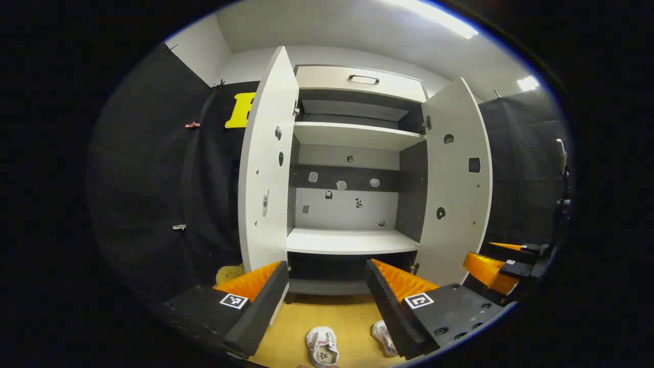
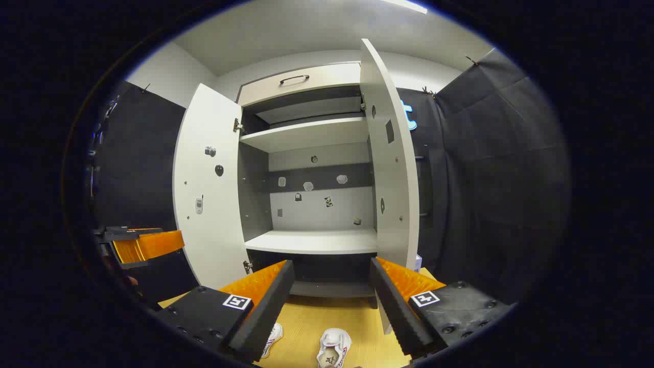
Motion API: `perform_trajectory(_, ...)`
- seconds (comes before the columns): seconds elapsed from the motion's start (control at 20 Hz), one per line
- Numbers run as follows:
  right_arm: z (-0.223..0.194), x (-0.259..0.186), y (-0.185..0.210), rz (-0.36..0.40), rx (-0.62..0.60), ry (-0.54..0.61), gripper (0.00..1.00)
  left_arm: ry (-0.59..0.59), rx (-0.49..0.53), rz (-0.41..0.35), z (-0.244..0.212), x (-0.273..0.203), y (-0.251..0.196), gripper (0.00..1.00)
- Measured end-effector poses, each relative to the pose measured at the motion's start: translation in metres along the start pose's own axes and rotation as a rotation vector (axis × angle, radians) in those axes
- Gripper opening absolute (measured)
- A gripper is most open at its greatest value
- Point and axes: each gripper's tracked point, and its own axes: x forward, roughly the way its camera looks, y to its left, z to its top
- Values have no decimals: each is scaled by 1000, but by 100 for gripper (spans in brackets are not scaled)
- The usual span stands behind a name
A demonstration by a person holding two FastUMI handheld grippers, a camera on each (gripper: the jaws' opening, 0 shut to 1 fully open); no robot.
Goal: Grab one shoe with the right hand and put it into the shoe cabinet, grab the other shoe with the left hand and put it into the shoe cabinet; then close the right door with the right hand and the left door with the left hand.
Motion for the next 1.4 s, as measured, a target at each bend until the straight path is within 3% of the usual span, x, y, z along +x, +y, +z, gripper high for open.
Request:
perform_trajectory(0.15,-3,2,10,-54,2,-1,97,-8,48,-40,-2,1,16,95)
perform_trajectory(0.35,-7,1,33,-69,-3,4,97,2,77,-96,-11,4,26,95)
perform_trajectory(0.8,-15,-12,50,-167,-34,-8,97,17,36,-233,-33,-1,27,95)
perform_trajectory(1.05,-21,-14,44,-205,-32,14,97,10,14,-253,-36,-2,33,95)
perform_trajectory(1.4,-71,-11,31,-232,-19,168,97,9,45,-247,-49,-1,36,95)
